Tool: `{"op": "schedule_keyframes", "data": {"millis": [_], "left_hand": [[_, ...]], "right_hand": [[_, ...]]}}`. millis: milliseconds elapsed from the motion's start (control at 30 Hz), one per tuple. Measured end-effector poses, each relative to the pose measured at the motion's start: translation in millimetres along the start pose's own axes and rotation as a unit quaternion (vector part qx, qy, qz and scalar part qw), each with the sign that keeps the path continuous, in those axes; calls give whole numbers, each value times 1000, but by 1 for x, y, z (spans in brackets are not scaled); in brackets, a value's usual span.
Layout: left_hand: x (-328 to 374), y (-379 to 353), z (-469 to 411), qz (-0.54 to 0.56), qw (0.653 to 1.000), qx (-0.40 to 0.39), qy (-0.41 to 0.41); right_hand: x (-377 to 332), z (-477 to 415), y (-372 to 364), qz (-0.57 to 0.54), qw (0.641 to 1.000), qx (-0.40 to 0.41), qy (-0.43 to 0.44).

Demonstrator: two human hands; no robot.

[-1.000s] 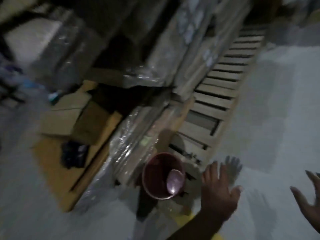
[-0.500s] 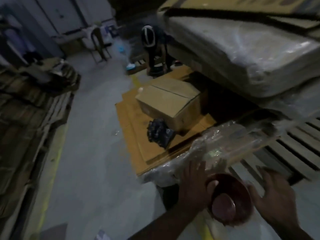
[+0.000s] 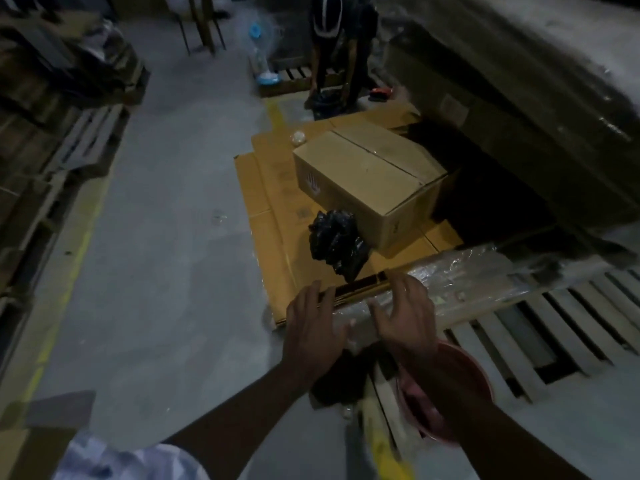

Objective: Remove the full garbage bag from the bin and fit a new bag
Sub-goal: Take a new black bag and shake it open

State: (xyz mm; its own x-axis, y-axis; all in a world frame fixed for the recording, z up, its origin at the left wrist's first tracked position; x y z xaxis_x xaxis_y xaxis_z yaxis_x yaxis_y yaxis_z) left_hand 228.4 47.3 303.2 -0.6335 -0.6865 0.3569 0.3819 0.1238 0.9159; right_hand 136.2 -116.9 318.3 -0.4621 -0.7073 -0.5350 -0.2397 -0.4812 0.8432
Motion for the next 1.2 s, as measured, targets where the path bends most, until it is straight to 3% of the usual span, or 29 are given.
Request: {"op": "schedule_keyframes", "data": {"millis": [200,500,800,1200], "left_hand": [[-16,-10,-31,12,1000,-9,10],[-25,-18,-73,27,999,-25,24],[-45,-25,-78,46,998,-26,29],[-53,-32,-80,74,996,-33,24]], "right_hand": [[-8,-40,-29,20,1000,-21,-9],[-13,-88,-54,95,994,-45,43],[-25,-127,-72,192,971,-91,110],[-25,-140,-79,268,950,-119,112]]}}
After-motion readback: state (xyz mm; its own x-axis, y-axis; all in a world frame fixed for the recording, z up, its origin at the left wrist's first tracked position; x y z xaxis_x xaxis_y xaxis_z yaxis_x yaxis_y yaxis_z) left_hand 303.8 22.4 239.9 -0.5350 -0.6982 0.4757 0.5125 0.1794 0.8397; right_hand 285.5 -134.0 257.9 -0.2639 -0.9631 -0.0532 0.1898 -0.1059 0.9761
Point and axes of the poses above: each hand's wrist, its own z-axis away from the middle knuckle, its own y-axis out of the back of the hand, x = y × z, the point moved 9 cm from there along -z, towards the middle knuckle, and after that the axes turned 15 degrees about -x, right-handed, at the moved point
